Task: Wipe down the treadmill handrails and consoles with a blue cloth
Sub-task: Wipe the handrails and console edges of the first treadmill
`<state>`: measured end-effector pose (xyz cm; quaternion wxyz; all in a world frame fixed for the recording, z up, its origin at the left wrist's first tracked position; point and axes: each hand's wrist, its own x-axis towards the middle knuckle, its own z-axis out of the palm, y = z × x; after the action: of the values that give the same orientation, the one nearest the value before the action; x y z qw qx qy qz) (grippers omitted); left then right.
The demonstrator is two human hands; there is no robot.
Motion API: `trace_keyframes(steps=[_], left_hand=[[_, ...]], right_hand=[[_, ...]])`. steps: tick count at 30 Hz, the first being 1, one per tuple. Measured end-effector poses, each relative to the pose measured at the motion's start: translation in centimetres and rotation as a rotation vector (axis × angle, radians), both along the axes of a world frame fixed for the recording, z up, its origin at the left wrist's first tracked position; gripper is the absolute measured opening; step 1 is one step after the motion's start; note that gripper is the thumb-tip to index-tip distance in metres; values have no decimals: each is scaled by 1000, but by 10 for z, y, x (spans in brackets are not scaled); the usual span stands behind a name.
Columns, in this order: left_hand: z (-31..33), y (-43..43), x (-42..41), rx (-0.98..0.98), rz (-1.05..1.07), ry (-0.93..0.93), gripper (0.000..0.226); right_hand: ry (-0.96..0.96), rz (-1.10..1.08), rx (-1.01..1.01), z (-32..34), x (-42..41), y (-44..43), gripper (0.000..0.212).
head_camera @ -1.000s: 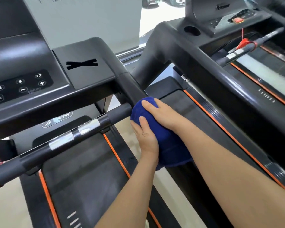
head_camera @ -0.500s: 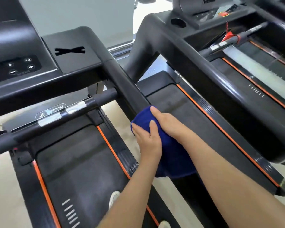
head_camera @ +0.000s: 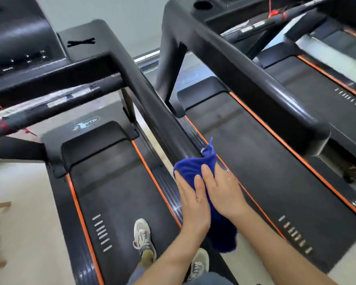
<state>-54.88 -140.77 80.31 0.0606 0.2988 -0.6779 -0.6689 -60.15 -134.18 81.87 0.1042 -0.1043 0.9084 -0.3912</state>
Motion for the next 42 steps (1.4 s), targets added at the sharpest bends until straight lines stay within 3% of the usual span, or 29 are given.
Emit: trace_keyframes(steps=[2,4,7,11,13,16,19,20,23,26,30,33,35,37,39,42], left_hand=[[-4,8,14,-52,-48,-14,98],[-6,11,24,-107,-107,-27,96],[-6,11,30,-336,-197,61,83],[-7,0,21,-786,-314,92,76],[-7,-1,20,-1069,-414,88,70],[-4,-2,17,-1342,-651,238,62],[10,-26,-16,-1360,-839,392,45],[14,-35,-31,-1365,-878,421,42],[24,-57,-61,-1357,-947,427,38],[26,-66,-65,-1344,-881,389,34],[20,-34,-29,-1336,-777,310,25],[6,-15,6,-1425,-1007,477,26],[7,-32,-7,-1485,-1177,618,29],[17,-54,-41,-1454,-1265,623,31],[29,-81,-82,-1438,-1183,499,35],[39,-110,-122,-1489,-1031,320,47]], right_hand=[[67,-131,-236,-12,27,7,39],[32,-251,-428,-22,42,9,33],[-248,-304,-598,-18,30,15,39],[-703,-249,-608,-16,-1,23,27],[-682,-268,-631,-11,-1,23,24],[-434,-236,-478,-10,23,25,18],[-413,-288,-612,-15,41,31,31],[-423,-314,-625,-19,36,30,25],[-413,-264,-497,-14,5,18,29],[-421,-237,-464,-14,-5,15,34],[-478,-434,-571,-25,26,34,34],[-594,-614,-691,-34,47,44,39],[-624,-606,-755,-31,54,40,39],[-593,-616,-782,-18,51,31,37],[-519,-549,-669,-4,45,23,40],[-363,-333,-289,13,35,12,40]])
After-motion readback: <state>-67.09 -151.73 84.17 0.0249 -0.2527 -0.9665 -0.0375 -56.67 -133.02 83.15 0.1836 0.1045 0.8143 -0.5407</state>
